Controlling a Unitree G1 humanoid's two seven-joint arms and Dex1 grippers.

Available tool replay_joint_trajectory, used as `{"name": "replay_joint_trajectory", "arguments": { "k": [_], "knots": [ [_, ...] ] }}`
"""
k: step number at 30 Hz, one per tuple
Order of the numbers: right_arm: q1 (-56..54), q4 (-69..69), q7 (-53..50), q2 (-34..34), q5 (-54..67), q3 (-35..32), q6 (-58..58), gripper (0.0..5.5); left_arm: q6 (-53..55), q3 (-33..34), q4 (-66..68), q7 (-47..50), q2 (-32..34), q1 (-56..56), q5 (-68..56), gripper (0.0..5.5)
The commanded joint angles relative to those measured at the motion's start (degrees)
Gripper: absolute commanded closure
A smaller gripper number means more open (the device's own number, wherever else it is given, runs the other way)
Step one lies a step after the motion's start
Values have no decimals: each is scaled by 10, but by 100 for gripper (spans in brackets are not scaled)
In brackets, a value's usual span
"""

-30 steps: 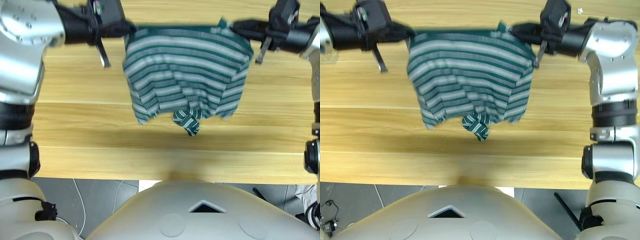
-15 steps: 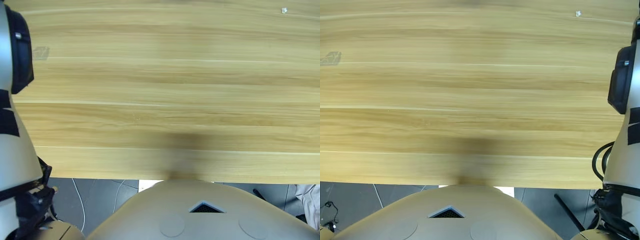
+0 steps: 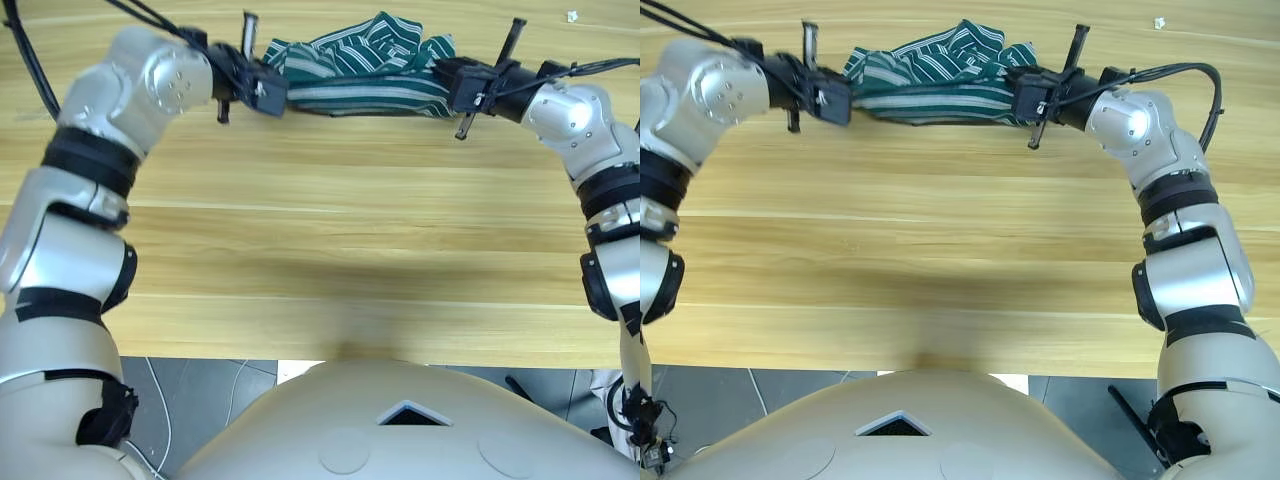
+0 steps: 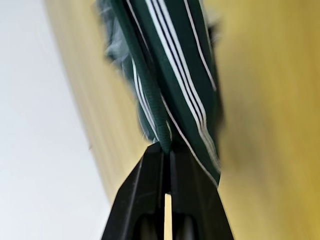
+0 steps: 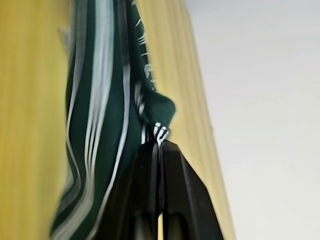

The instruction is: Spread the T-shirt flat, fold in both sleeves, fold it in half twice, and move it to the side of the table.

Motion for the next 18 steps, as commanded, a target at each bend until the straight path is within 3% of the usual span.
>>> {"name": "replay_joint_trajectory", "arguments": {
  "k": [1, 5, 8, 12, 18],
  "knots": [
    [68, -241, 108, -96, 133, -92, 82, 550, 98, 115, -319, -94, 96, 81, -60, 548],
    [171, -409, 186, -148, 204, -99, 128, 550, 172, 170, -500, -150, 140, 172, -88, 548],
    [271, -537, 261, -206, 235, -72, 166, 550, 208, 170, -607, -184, 161, 266, -104, 548],
    [367, -690, 323, -271, 292, -90, 237, 550, 249, 155, -761, -248, 223, 438, -156, 548],
    [454, -777, 397, -313, 355, -99, 292, 550, 294, 176, -829, -291, 275, 559, -190, 548]
  ]
}}
